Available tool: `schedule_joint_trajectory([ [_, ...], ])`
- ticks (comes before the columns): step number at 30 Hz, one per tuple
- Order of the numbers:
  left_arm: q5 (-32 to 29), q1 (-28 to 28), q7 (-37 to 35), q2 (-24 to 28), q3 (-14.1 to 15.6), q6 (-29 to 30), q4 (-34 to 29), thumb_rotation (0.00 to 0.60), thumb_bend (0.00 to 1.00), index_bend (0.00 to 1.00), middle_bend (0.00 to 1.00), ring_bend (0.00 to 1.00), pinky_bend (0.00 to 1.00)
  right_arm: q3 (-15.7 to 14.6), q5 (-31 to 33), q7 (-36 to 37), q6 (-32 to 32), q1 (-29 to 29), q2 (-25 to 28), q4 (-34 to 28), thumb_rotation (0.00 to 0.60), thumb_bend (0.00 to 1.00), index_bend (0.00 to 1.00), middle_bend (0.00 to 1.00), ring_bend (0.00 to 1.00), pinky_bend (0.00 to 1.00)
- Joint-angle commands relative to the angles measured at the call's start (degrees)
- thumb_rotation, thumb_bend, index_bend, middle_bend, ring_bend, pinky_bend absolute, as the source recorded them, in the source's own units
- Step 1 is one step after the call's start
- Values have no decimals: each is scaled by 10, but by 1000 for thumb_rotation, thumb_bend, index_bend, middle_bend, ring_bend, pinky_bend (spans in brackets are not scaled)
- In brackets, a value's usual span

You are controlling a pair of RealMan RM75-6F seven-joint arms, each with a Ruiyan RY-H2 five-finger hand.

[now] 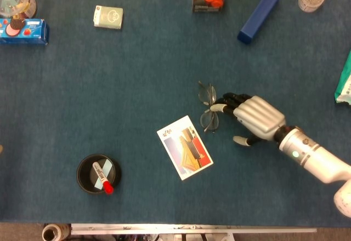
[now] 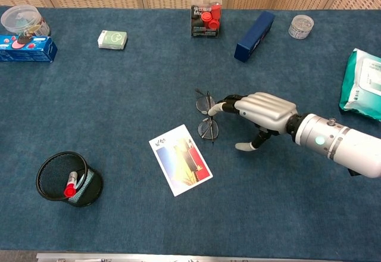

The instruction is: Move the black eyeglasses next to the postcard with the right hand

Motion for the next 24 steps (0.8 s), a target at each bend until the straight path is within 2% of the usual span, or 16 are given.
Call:
schedule_joint_trajectory([
  [1, 0, 0, 0, 0, 0, 0, 0, 600, 1, 554, 459, 376, 463, 3, -7, 2, 9, 0, 5, -12, 600, 217, 191, 186, 101, 232],
  [8, -1, -1, 2, -1, 0, -2, 1, 600, 1, 554, 460, 376, 463, 11, -31, 1, 38, 0, 28, -60, 600, 219, 190, 192, 101, 230],
  [12, -2, -1, 4, -2, 0, -2, 1, 600, 1, 554, 460, 375, 463, 18, -52, 4, 63, 0, 21, -59, 600, 244, 191, 211, 101, 229],
  [16, -2, 0, 3, -2, -1, 0, 1, 600, 1, 554, 460, 376, 463, 27, -81, -2, 105, -3, -14, -10, 600, 294, 191, 234, 101, 229],
  [21, -4, 0, -2, 0, -2, 0, 1, 600, 1, 554, 460, 376, 463, 40, -121, -38, 155, 1, -72, 90, 600, 299, 190, 241, 101, 229],
  [24, -3, 0, -4, 1, -2, 1, 1, 600, 1, 554, 460, 375, 463, 44, -129, -40, 163, 8, -95, 130, 600, 298, 191, 241, 101, 229],
])
